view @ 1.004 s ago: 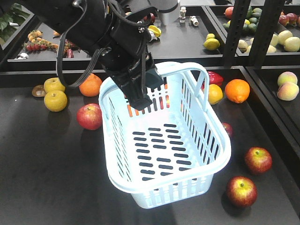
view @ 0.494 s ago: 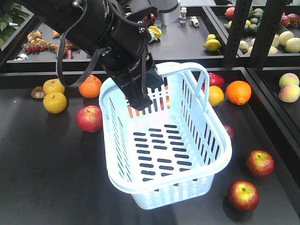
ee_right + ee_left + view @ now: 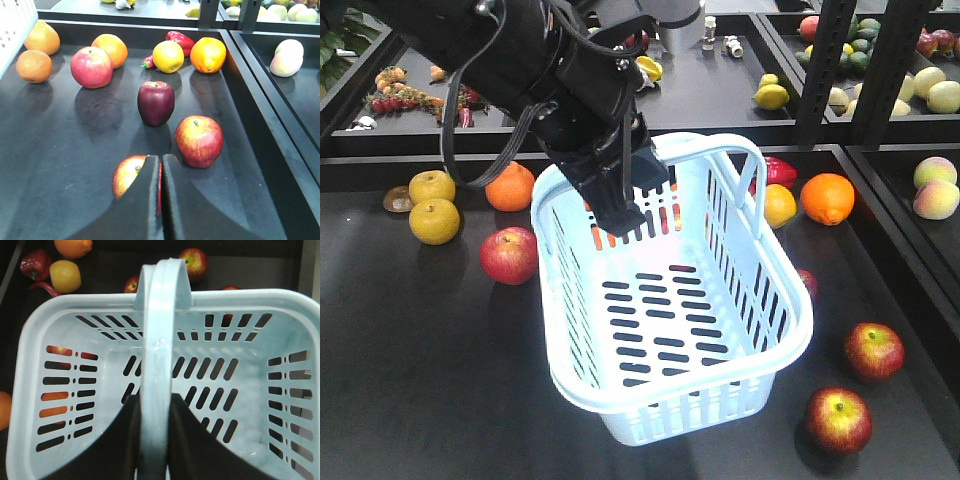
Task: Pick three apples into basket with both arms
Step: 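Drive the base to the apple table holding the basket aloft, then lower the basket with the left gripper onto the apple table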
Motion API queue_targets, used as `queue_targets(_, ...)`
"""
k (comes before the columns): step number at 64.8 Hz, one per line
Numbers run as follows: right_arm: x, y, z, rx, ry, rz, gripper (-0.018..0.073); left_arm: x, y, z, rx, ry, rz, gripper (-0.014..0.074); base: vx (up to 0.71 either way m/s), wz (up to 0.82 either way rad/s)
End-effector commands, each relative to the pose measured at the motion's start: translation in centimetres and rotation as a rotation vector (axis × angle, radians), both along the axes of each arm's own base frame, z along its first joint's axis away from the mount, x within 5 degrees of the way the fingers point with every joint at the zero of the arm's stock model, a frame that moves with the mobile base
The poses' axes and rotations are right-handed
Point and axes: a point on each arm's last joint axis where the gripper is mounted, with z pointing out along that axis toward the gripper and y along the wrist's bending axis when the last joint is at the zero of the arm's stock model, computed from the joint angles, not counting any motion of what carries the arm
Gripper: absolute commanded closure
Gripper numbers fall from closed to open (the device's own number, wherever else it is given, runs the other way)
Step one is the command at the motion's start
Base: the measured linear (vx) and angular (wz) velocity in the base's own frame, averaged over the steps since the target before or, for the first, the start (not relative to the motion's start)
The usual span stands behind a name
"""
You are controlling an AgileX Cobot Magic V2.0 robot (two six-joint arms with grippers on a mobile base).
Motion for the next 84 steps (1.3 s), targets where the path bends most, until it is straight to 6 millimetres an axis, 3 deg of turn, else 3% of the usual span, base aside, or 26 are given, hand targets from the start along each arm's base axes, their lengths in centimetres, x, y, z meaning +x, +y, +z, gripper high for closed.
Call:
queue_targets(1, 0.1, -0.1, 0.5, 0.0, -0.075, -0.013, 0.0564, -1.3, 0.6, 2.8, -0.098, -0.072, 0.0, 0.0603, 0.0, 0.0)
queue_targets(61, 0.1, 0.1, 0.5, 0.002, -0.076, 0.019, 0.0564, -1.0, 0.7, 2.9, -0.124, -0.07, 0.04, 0.0603, 0.0, 0.0)
queue_targets(68, 0.1, 0.1, 0.5, 0.002, -0.076, 0.019, 0.0564, -0.1, 0.6, 1.7, -0.05, -0.065, 0.064, 0.0601, 0.0, 0.0)
queue_targets(84, 0.1, 0.1, 0.5, 0.002, -0.076, 0.019, 0.0564, 3.9, -0.8, -3.1, 0.168, -0.089, 0.101, 0.0597, 0.0, 0.0)
